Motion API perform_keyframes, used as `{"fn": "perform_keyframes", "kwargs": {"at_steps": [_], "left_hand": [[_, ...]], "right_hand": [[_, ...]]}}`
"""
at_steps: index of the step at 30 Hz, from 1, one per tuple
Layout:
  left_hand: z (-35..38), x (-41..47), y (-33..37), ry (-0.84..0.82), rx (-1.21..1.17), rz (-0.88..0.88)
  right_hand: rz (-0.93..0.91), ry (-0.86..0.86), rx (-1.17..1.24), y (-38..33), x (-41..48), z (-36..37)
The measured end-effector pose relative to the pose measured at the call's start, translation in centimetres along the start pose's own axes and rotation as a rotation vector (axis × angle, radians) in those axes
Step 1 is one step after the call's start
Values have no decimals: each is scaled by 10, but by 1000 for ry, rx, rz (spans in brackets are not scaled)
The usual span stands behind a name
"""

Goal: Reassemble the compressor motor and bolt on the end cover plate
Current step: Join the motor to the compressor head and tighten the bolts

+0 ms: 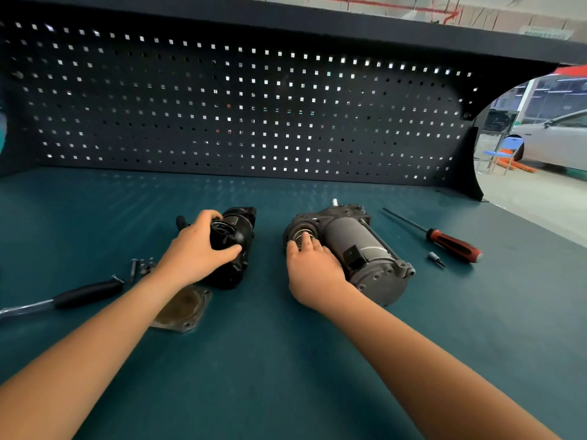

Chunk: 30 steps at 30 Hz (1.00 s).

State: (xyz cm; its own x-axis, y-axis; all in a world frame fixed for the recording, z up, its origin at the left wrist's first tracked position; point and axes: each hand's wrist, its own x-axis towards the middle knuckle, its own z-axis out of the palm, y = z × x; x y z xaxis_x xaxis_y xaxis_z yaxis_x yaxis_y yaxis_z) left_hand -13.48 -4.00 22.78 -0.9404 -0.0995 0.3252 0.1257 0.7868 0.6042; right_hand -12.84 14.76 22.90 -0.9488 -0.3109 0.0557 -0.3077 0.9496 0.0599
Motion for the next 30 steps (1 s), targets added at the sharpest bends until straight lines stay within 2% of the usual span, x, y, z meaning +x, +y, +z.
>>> {"fn": "perform_keyframes", "kwargs": {"at_steps": [7, 16, 20, 26, 30], "left_hand": [[-12, -32, 6, -66, -27, 4], [-7, -59, 22, -65, -112, 70], [-5, -62, 27, -75, -84, 56], [0, -65, 36, -34, -14, 90], [1, -69, 41, -18, 14, 119]], "right_hand": [[-8, -117, 19, -2, 4, -17], [-11, -169, 138, 5, 3, -27], [10, -216, 167, 7, 7, -39], [0, -272, 46, 17, 18, -66], [23, -288, 108, 29, 27, -72]]}}
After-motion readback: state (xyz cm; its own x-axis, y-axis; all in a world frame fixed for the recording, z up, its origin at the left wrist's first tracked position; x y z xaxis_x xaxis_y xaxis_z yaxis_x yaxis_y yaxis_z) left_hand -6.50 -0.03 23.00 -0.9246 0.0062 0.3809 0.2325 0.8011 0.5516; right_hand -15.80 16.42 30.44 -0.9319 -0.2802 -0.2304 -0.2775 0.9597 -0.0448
